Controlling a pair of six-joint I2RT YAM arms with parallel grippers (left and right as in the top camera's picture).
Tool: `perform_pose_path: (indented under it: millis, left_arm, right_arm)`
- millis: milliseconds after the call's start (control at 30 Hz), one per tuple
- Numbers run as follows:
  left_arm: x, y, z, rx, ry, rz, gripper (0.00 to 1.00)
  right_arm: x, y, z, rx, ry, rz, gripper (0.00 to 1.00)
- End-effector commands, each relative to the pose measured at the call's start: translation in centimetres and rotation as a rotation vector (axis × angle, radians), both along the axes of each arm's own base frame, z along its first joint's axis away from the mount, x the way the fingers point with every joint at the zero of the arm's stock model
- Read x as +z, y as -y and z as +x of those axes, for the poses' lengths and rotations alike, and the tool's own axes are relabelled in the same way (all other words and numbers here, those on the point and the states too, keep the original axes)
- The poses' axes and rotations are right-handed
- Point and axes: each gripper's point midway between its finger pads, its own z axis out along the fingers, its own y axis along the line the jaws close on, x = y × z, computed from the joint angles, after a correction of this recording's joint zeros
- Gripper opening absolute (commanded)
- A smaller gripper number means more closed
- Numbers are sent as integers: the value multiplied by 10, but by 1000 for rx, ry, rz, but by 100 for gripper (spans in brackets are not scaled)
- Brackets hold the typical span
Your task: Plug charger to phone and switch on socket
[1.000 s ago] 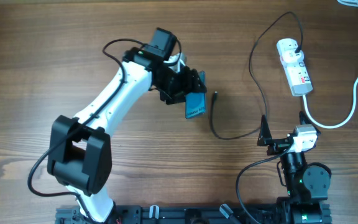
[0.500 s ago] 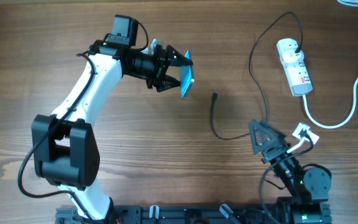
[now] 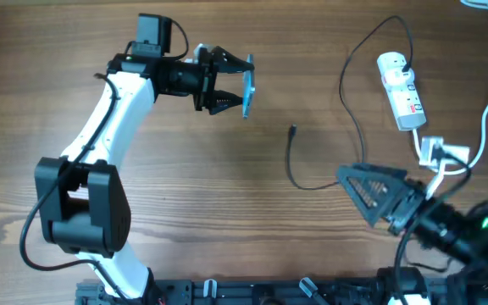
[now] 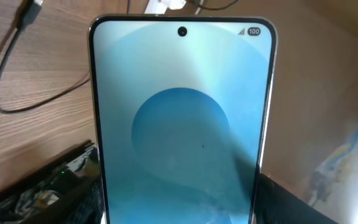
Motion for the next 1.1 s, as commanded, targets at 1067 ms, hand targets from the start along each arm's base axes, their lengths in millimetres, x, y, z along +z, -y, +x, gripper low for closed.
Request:
perform_pose_path:
  millis: [1067]
  left_arm:
    - [30,-4,-3,19,-86,-76,71]
  right_arm:
    - [-97,-143,178,-465,-28,-980,74]
